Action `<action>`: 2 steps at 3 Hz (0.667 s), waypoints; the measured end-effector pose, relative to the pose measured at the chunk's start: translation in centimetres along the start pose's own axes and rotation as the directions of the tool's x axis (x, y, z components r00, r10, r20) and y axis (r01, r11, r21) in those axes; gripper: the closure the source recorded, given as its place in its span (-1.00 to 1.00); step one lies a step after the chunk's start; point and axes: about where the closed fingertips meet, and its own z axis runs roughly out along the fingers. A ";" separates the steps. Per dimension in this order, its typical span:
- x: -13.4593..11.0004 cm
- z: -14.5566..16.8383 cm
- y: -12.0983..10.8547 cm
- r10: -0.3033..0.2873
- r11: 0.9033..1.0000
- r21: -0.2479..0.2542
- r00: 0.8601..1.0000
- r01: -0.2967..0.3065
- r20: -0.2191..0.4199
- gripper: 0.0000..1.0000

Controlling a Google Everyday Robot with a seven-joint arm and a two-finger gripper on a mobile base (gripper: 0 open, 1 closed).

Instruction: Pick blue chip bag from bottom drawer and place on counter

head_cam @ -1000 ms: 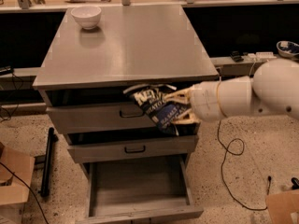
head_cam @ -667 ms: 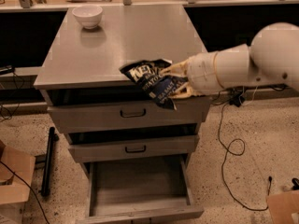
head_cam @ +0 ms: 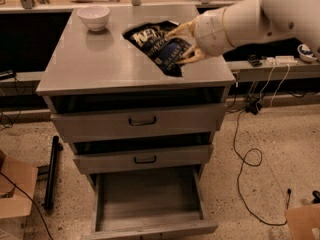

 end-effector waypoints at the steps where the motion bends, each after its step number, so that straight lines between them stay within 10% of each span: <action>1: 1.9 1.4 -2.9 0.009 1.000 -0.013 1.000 -0.009 0.000 0.55; 2: 4.6 3.6 -4.3 0.040 0.998 -0.046 0.999 -0.041 -0.017 0.21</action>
Offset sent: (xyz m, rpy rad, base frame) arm 0.1286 0.0138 -0.0037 -0.0596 0.1149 -0.0730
